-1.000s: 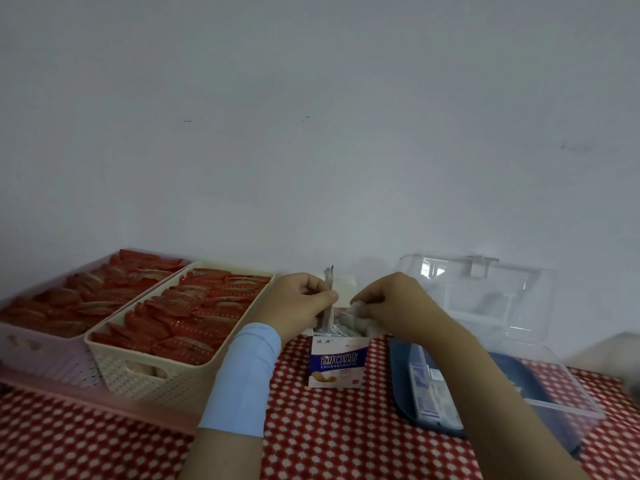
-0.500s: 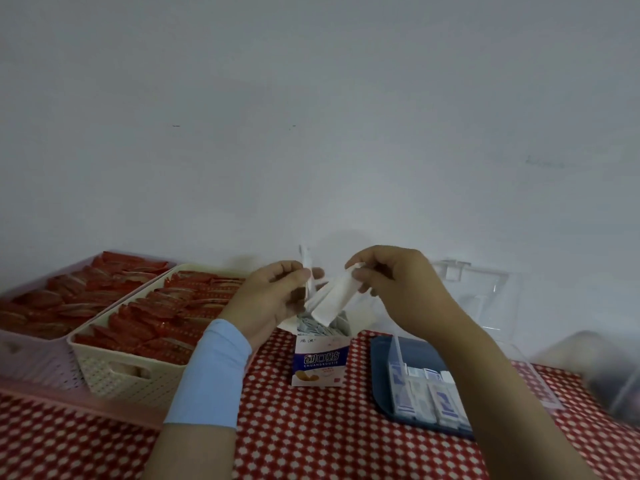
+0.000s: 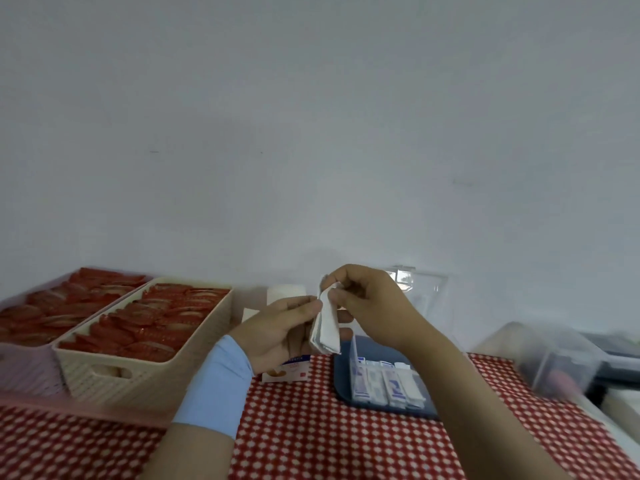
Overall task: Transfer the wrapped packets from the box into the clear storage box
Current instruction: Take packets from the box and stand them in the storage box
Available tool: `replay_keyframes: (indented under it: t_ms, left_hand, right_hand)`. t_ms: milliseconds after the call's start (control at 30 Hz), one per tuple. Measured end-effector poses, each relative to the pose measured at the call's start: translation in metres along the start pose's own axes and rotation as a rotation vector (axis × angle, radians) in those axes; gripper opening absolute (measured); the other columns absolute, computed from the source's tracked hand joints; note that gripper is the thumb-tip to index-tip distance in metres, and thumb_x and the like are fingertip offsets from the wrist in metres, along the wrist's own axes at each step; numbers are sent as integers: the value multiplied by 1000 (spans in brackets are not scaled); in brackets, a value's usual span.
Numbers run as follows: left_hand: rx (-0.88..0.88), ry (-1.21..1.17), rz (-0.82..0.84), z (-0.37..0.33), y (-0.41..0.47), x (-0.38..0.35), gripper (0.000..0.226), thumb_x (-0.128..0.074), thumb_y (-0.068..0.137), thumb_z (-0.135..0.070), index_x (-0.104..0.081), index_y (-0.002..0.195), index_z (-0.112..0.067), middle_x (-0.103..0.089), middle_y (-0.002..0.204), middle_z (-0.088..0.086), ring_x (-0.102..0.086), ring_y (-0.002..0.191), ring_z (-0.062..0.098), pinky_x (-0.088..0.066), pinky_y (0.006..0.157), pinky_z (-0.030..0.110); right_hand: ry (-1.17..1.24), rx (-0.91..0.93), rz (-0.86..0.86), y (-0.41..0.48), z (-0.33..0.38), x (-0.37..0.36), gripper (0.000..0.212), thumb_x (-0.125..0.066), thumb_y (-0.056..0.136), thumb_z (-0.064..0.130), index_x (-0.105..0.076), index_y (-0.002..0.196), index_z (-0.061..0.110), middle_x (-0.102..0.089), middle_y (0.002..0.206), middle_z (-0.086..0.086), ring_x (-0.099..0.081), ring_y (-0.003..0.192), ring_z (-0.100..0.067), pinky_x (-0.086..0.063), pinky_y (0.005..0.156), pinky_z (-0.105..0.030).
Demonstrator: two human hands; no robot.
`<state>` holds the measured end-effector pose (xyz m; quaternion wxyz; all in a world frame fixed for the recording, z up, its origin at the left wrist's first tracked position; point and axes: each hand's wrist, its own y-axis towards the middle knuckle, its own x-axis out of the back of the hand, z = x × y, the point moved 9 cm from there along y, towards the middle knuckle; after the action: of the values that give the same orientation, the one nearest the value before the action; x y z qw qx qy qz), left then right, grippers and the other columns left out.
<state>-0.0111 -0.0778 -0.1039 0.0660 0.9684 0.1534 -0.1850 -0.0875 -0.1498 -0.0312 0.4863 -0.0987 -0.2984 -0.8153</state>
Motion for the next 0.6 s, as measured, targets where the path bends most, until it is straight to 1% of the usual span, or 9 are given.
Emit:
replay_keyframes:
  t_ms: [100, 200, 267, 300, 367, 433, 467, 533, 600]
  left_hand:
    - [-12, -60, -11, 3, -1, -12, 41, -56, 86, -22, -61, 119, 0, -73, 109, 20, -74, 91, 30, -61, 69, 34]
    - [-39, -126, -59, 6, -3, -18, 40, -58, 84, -23, -63, 117, -1, -73, 106, 20, -75, 85, 29, -60, 61, 32]
    - [-42, -145, -66, 10, -2, -23, 40, -61, 85, -23, -66, 117, 0, -70, 115, 23, -74, 91, 29, -60, 65, 32]
    - [-39, -149, -69, 11, -2, -26, 38, -63, 86, -23, -68, 116, -1, -69, 117, 23, -73, 94, 28, -60, 67, 33]
    - [-32, -124, -70, 14, 1, -30, 32, -61, 91, -25, -72, 114, -5, -68, 120, 20, -70, 102, 26, -60, 78, 39]
    - [-24, -77, -51, 15, 1, -38, 33, -56, 98, -27, -70, 119, -7, -64, 129, 18, -64, 116, 27, -51, 95, 46]
    - [-23, -68, -50, 16, 1, -43, 34, -55, 98, -29, -69, 120, -7, -64, 131, 17, -63, 118, 27, -51, 96, 44]
    - [-14, -85, -47, 18, 1, -50, 35, -57, 96, -29, -69, 120, -7, -65, 128, 17, -65, 112, 25, -55, 88, 37]
    - [-8, -102, -44, 21, 1, -57, 36, -58, 95, -29, -69, 122, -7, -65, 127, 17, -66, 108, 24, -56, 86, 37]
  right_hand:
    - [-70, 42, -43, -8, 11, 8, 22, -60, 95, 1, -68, 104, 19, -64, 83, -1, -63, 65, 0, -51, 62, -14]
    - [-165, 42, -122, -17, 15, 21, 34, -69, 93, 26, -57, 124, 36, -63, 107, 10, -65, 85, 1, -56, 73, -19]
    - [-189, 33, -107, -26, 18, 26, 31, -74, 87, 41, -59, 113, 36, -59, 119, 20, -61, 103, 3, -54, 88, -24]
    - [-210, 34, -57, -32, 21, 26, 30, -79, 81, 42, -61, 103, 35, -56, 124, 24, -56, 110, 8, -49, 93, -23]
    - [-305, 29, 86, -43, 25, 18, 37, -91, 63, 39, -62, 86, 33, -48, 134, 31, -45, 116, 19, -40, 92, -12]
    - [-386, 27, 148, -51, 28, 16, 42, -95, 56, 35, -60, 79, 32, -44, 139, 30, -41, 116, 23, -39, 84, -5]
    - [-409, 31, 147, -53, 30, 18, 42, -95, 56, 34, -59, 77, 32, -44, 141, 28, -42, 115, 22, -39, 82, -4]
    - [-432, 33, 132, -56, 31, 24, 41, -94, 57, 35, -58, 77, 31, -42, 143, 27, -44, 112, 21, -39, 81, -3]
    - [-428, 30, 123, -61, 32, 31, 43, -94, 56, 38, -58, 78, 29, -41, 143, 27, -47, 109, 16, -42, 83, -7]
